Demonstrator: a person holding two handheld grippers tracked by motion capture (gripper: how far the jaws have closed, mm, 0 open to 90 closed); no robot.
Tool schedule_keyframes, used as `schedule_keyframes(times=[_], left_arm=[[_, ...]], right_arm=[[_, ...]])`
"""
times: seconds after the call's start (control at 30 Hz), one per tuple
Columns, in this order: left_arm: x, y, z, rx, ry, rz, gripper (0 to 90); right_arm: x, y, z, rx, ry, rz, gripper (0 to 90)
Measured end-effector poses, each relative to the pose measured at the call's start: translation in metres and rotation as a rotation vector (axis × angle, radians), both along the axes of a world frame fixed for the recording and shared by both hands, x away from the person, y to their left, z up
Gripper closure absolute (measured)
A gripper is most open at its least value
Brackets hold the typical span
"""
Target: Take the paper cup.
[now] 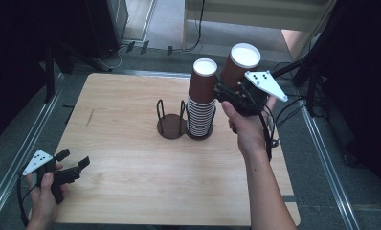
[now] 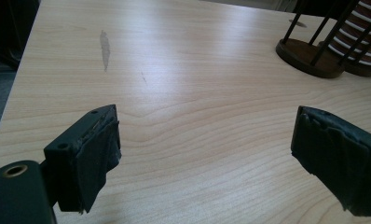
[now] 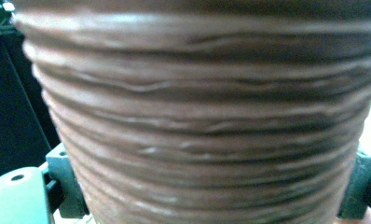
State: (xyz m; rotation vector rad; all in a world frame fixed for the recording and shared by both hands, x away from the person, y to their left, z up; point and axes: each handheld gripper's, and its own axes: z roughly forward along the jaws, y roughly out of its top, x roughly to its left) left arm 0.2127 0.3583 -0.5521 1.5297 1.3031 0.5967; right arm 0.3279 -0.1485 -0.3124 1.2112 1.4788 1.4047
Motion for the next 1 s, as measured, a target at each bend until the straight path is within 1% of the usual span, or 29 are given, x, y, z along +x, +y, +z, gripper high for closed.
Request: schedule_keyframes(times=[0.03, 0.1, 0.23, 0.3, 0.37, 0.43, 0.5, 0.57, 0.67, 0.73, 0.83, 0.9, 1.0], left_arm=[[0.0, 0.0, 0.0, -0.002, -0.002, -0.002, 8.8], [0.0, 0.0, 0.0, -0.006, -0.004, -0.007, 8.8], [0.001, 0.001, 0.0, -0.013, -0.004, -0.007, 8.8], [0.002, 0.001, 0.0, -0.025, -0.008, -0.004, 8.8], [0.003, 0.002, 0.0, -0.034, -0.01, -0.019, 8.8], [0.005, 0.002, -0.001, -0.044, -0.01, -0.02, 8.8], [0.004, 0.002, 0.0, -0.032, -0.032, -0.019, 8.8], [0.004, 0.0, 0.0, -0.011, -0.027, -0.022, 8.8], [0.004, -0.002, 0.001, 0.033, -0.002, -0.002, 8.7], [0.004, -0.002, 0.002, 0.033, 0.0, -0.009, 8.7], [0.004, -0.001, 0.004, 0.03, 0.002, -0.015, 8.7], [0.004, 0.0, 0.006, 0.011, 0.006, -0.016, 8.7], [0.005, -0.002, 0.012, 0.009, 0.003, -0.017, 8.7]], right_arm=[[0.0, 0.0, 0.0, 0.0, 0.0, 0.0, 11.2], [-0.004, -0.006, -0.008, -0.005, 0.01, -0.006, 11.2], [-0.008, -0.01, -0.015, -0.012, 0.015, -0.007, 11.1], [-0.011, -0.012, -0.018, -0.014, 0.018, -0.01, 11.1], [-0.015, -0.014, -0.022, -0.013, 0.016, -0.012, 11.1], [-0.018, -0.015, -0.025, -0.013, 0.02, -0.011, 11.1], [-0.021, -0.016, -0.03, -0.014, 0.026, -0.007, 11.0], [-0.024, -0.017, -0.036, -0.026, 0.033, -0.013, 11.0], [-0.027, -0.019, -0.044, -0.036, 0.047, -0.024, 11.0], [-0.029, -0.02, -0.049, -0.034, 0.055, -0.025, 11.0], [-0.031, -0.021, -0.057, -0.045, 0.062, -0.028, 11.0], [-0.034, -0.022, -0.062, -0.039, 0.067, -0.024, 11.0], [-0.038, -0.021, -0.07, -0.037, 0.076, -0.02, 11.0]])
